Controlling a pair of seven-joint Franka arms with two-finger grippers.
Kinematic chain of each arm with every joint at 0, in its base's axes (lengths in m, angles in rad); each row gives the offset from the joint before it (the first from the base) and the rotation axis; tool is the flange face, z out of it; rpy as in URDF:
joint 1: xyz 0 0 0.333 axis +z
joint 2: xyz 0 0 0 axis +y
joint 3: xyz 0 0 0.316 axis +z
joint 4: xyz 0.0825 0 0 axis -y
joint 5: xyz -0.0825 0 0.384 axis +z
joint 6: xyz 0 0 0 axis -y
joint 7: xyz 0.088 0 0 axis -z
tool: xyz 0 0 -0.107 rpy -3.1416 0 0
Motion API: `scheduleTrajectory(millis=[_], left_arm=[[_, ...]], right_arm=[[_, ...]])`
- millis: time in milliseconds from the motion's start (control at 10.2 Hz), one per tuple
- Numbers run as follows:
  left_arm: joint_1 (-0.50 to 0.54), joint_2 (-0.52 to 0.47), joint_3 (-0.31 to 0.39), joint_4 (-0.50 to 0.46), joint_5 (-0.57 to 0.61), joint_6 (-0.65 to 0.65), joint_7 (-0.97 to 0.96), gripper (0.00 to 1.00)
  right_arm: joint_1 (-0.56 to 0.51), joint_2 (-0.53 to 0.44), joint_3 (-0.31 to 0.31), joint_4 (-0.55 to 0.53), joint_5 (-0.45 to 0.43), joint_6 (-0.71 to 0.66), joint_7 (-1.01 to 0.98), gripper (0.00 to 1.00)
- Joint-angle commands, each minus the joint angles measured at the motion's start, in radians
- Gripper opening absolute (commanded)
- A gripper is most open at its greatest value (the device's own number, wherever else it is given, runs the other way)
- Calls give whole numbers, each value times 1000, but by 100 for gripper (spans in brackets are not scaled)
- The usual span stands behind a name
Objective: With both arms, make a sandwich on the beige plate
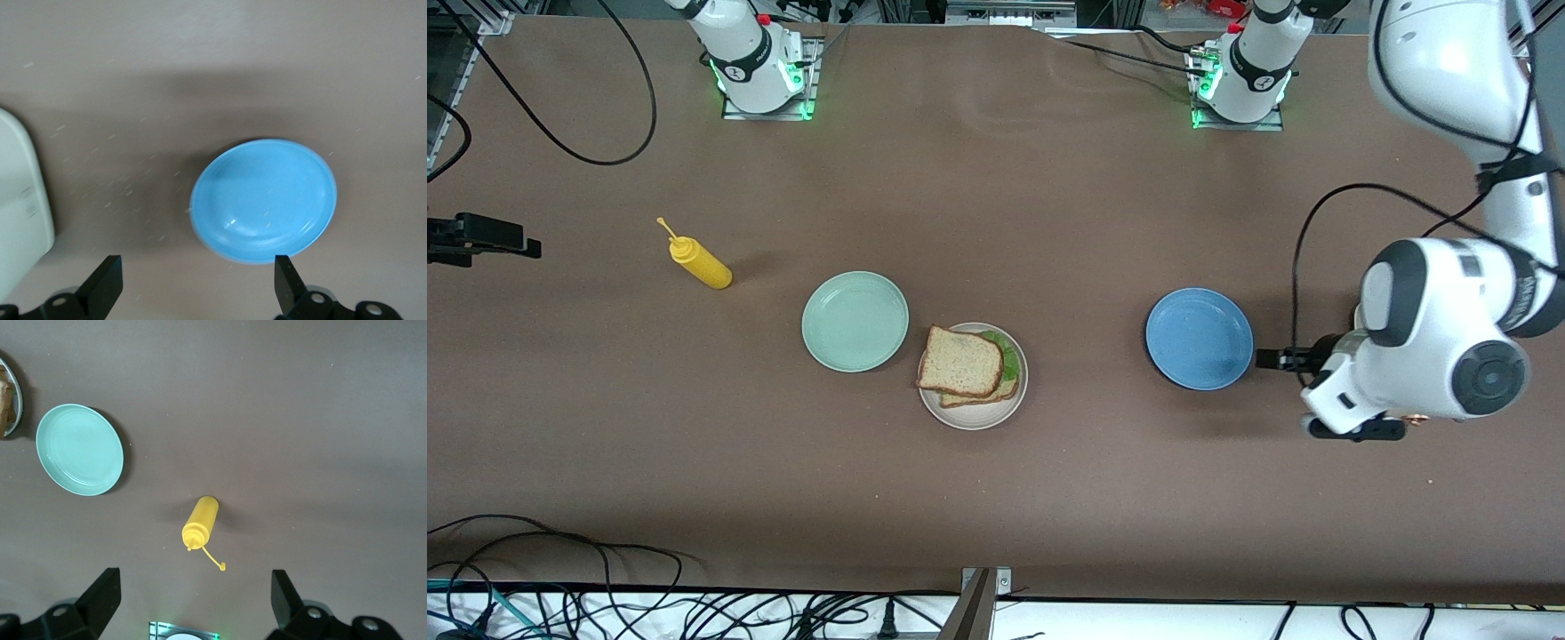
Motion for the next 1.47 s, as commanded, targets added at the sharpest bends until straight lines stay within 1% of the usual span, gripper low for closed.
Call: scheduleTrajectory(millis=[0, 98, 196, 294, 392, 490, 588, 687, 785, 883, 981, 1079, 1177, 1373], left_arm=[[2, -76, -9, -15, 65, -70, -5, 100], [5, -92, -3, -14, 66, -96, -13, 100], [10, -112, 3, -15, 70, -118, -13, 100], [37, -153, -6, -32, 97, -120, -12, 100], [68, -217, -33, -79, 102, -109, -7, 100], [120, -274, -100, -124, 129, -78, -8, 100], [143, -328, -165, -168, 222, -64, -15, 100], [146, -394, -197, -240, 270, -14, -16, 100], [162, -460, -211, -321, 266, 53, -15, 100], [186, -504, -242, -346, 277, 61, -16, 100], [194, -514, -253, -354, 274, 51, -39, 100], [197, -514, -253, -351, 263, 58, -101, 100], [215, -515, -254, -335, 251, 48, -151, 100], [217, -528, -260, -287, 212, -10, -148, 100]], right_arm=[[45, -88, 25, -115, -93, 47, 155, 100], [45, -91, 37, -128, -94, 50, 221, 100], [45, -94, 43, -136, -91, 64, 241, 100], [45, -96, 45, -141, -86, 81, 252, 100], [45, -107, 43, -168, -84, 114, 261, 100], [45, -155, 43, -260, -84, 200, 261, 100], [45, -214, 45, -361, -84, 304, 261, 100], [45, -241, 46, -407, -84, 340, 261, 100], [45, -240, 46, -403, -90, 334, 254, 100], [50, -230, 46, -394, -94, 322, 252, 100], [68, -228, 49, -394, -103, 320, 260, 100], [67, -228, 43, -394, -107, 319, 261, 100], [62, -231, 37, -397, -107, 320, 263, 100], [61, -236, 34, -405, -107, 322, 263, 100]])
